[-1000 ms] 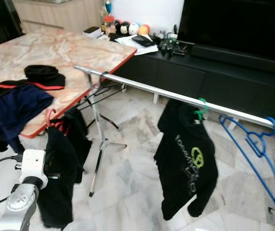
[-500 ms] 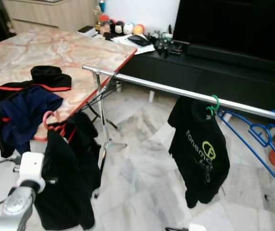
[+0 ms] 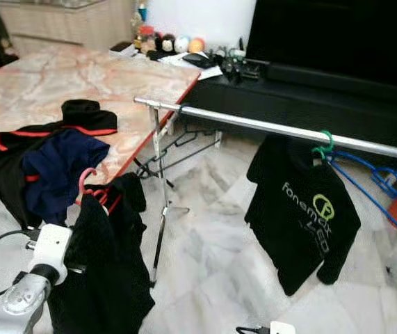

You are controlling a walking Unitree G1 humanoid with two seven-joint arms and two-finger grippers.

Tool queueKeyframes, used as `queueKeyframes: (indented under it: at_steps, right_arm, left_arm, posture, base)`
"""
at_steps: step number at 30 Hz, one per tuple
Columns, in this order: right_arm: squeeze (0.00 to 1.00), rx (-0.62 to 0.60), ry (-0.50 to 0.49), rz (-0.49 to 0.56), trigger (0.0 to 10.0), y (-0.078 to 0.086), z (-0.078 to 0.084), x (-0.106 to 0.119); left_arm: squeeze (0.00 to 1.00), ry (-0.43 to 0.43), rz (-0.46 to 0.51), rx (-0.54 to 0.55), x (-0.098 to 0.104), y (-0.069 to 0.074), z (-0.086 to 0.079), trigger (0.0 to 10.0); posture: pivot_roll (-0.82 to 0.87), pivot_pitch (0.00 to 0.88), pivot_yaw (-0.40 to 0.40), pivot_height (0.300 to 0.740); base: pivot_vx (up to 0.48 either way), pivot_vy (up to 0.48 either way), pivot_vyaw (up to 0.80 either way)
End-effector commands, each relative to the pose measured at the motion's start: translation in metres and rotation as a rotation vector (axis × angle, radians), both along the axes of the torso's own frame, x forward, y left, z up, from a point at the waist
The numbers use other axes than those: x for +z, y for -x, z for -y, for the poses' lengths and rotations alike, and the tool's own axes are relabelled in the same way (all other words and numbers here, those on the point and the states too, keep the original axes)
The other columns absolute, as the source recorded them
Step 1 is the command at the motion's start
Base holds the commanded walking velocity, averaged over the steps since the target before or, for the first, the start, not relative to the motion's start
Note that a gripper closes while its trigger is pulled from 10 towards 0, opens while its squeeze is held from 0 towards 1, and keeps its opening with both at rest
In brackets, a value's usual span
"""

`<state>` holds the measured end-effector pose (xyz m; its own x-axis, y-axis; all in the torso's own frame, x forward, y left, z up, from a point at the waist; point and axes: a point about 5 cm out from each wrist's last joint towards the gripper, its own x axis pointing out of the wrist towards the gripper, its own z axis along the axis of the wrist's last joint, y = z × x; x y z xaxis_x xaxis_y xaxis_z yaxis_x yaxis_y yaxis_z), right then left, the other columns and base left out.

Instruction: Hang hanger

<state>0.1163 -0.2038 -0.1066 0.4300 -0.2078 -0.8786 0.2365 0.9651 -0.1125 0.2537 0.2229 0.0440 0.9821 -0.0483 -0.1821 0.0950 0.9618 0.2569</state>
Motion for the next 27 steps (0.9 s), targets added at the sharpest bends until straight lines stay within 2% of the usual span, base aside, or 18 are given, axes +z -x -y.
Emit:
queueKeyframes:
  at_steps: [1, 27]
  right_arm:
    - [0.00, -0.010, -0.002, -0.019, 10.0, 0.0060, 0.0016, -0.0016]
    - [0.00, -0.032, 0.000, -0.008, 10.0, 0.0062, 0.0019, -0.0014]
  left_arm:
    - [0.00, 0.039, 0.029, 0.097, 0.0067, -0.0031, -0.0124, 10.0]
    - [0.00, 0.087, 0.033, 0.100, 0.0074, -0.0041, -0.0098, 10.0]
  posture:
    - [-0.08, 0.000, 0.004, 0.740]
    - [-0.09, 0.000, 0.003, 0.740]
  base:
    - [0.000, 0.000, 0.00]
    - [0.000, 0.000, 0.00]
